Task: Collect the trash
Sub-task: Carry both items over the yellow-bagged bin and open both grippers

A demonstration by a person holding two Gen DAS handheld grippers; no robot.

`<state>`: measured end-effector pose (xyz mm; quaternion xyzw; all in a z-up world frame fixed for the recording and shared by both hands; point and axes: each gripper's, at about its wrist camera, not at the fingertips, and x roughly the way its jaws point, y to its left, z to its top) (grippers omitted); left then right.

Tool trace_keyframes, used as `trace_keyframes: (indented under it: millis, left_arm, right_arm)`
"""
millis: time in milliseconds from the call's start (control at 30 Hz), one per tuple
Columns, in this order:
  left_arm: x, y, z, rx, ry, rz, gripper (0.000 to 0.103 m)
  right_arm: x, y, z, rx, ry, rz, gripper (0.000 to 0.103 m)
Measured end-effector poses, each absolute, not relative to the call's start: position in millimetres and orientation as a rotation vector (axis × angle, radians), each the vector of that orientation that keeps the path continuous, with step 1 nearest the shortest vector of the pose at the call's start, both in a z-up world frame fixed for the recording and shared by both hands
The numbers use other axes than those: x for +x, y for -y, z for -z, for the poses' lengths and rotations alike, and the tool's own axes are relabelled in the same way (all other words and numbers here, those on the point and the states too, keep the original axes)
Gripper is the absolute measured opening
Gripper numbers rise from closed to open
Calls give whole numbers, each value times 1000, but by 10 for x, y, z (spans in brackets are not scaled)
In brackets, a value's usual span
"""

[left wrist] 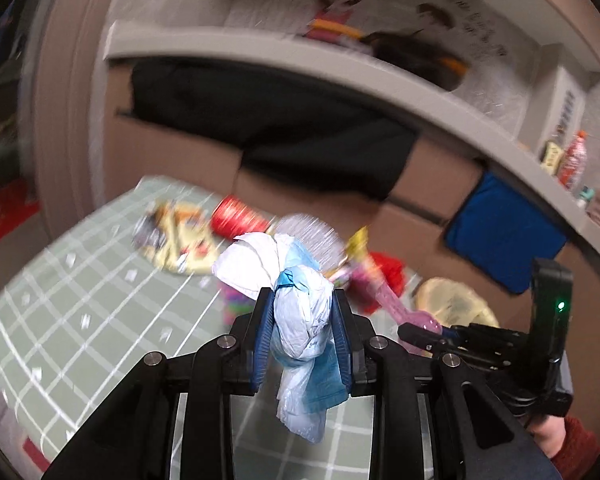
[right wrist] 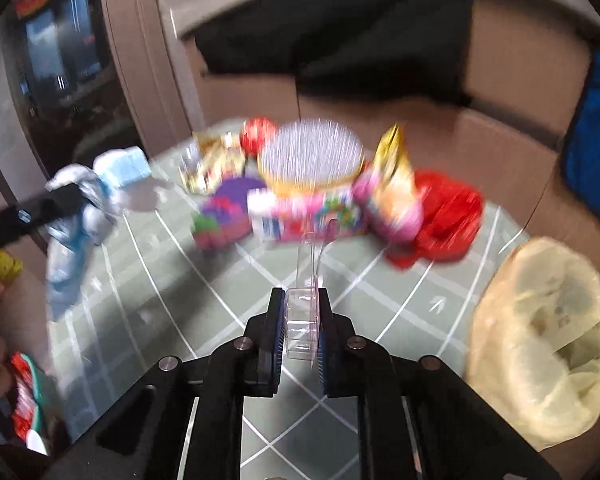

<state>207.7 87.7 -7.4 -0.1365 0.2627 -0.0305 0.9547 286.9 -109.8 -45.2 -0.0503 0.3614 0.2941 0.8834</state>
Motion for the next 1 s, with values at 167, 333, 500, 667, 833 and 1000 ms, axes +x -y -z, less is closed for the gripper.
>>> trace_keyframes:
  millis: [167, 333, 500, 667, 833, 1000]
  left_arm:
    - [2149, -477, -317, -230, -459, 151, 29]
    - [2318, 10, -540, -178, -415, 252, 29]
    - [2637, 567, -521, -134, -443, 376, 29]
    - [3082, 990, -239, -150, -573, 459, 29]
    - [3411, 1295, 43, -144, -655, 504, 29]
    - [3641, 1505, 303, -141, -721, 522, 29]
  right_arm:
    - [2709, 1517, -129, -89, -602, -552, 13]
    - [2592, 2047, -564, -76, -493, -449, 13]
    - [2588, 2560, -689, -52, -458, -343, 13]
    - [2733, 2954, -545, -7, -474, -259, 14]
    - [2976, 3235, -272, 45, -528, -212, 14]
    - [3232, 3407, 9, 99, -585, -199, 14]
